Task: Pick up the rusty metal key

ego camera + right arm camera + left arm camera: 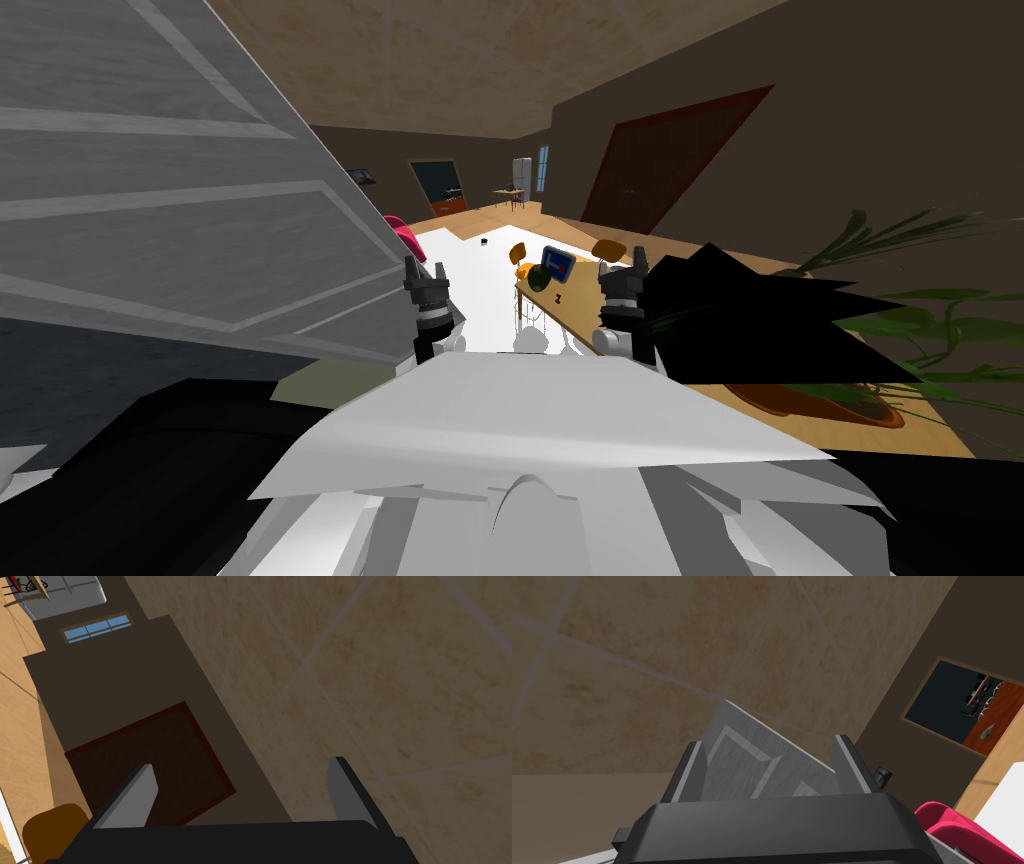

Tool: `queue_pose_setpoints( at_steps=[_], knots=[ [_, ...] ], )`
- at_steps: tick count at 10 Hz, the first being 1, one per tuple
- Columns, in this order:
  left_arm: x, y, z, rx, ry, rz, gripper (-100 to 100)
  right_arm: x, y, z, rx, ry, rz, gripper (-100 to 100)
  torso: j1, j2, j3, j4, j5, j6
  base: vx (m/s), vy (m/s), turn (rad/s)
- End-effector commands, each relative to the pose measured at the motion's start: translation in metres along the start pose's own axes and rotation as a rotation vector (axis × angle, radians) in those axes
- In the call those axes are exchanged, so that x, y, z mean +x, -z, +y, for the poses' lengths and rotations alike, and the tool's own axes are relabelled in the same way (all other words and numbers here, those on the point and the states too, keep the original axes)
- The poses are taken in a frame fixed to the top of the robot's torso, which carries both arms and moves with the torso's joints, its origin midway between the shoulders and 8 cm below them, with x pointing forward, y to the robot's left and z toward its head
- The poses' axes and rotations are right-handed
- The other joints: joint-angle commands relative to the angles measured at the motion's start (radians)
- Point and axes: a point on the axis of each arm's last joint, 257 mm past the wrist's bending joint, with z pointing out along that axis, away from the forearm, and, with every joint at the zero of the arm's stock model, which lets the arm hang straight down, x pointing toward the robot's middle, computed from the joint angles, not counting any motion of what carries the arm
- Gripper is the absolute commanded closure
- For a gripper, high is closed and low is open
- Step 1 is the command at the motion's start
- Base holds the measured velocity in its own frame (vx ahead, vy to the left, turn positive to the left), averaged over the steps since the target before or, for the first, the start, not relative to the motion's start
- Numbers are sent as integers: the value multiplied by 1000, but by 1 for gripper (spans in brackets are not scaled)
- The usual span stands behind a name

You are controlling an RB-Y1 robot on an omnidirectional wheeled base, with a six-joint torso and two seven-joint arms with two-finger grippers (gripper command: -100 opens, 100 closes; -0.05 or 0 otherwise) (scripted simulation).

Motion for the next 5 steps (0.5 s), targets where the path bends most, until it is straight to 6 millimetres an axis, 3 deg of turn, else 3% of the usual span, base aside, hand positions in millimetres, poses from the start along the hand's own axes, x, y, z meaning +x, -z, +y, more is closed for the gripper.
queue_pose_setpoints(
  at_steps=[1, 5],
  knots=[
    [0, 0, 0, 0, 0, 0, 0, -10, 0, -15, 38, -7, -13, -100, 0, 0, 0, 0, 0, 0, -15, -10, 17],
    [0, 0, 0, 0, 0, 0, 0, -41, 0, -75, 179, -59, -68, -100, 0, 0, 0, 0, 0, 0, -13, -10, 49]
  ],
)
